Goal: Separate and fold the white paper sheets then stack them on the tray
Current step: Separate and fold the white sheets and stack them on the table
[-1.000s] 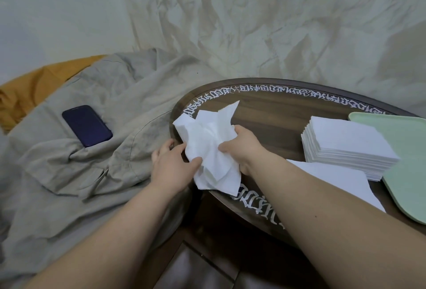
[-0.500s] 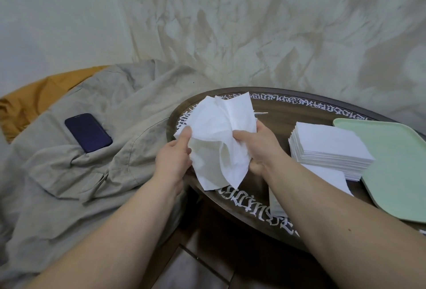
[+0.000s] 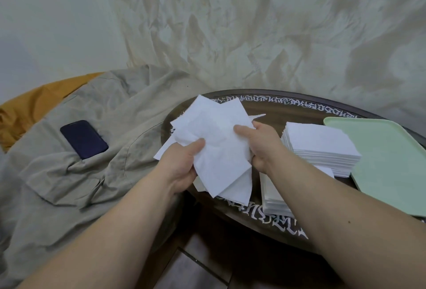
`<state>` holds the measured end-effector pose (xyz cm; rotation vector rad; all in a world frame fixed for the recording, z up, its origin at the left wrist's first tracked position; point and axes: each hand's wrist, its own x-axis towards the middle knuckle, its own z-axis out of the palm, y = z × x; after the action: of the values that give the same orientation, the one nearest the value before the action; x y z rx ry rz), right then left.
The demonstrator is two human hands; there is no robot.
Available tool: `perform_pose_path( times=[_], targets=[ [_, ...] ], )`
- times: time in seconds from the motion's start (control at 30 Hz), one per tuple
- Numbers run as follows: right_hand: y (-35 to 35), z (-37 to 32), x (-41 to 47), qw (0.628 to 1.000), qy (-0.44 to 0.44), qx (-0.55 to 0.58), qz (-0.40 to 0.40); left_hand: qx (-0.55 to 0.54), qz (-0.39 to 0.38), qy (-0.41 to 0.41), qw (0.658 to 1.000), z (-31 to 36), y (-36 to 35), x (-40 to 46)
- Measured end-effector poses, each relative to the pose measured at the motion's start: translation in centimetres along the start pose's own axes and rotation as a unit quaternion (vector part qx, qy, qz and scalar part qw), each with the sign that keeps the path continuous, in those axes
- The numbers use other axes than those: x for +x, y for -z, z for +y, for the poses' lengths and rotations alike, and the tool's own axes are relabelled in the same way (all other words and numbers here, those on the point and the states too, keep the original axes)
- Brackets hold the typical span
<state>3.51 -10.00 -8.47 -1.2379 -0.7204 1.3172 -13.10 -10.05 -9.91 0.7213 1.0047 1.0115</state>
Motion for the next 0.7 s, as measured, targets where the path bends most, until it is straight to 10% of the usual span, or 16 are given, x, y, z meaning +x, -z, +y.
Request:
perform_pose_path(
  times=[0.47,0.7],
  targets=[
    [1.1,-3.1,1.3,0.992,0.101,0.041,0.060,0.066,0.182,-0.055,0.979,0.3,2.1,2.7],
    [0.6,-3.9,-0.6,0.992,0.081,0.102,-0.006,0.339,0.199,-0.093,0.915,-0.7,1.0,2.4]
  ],
)
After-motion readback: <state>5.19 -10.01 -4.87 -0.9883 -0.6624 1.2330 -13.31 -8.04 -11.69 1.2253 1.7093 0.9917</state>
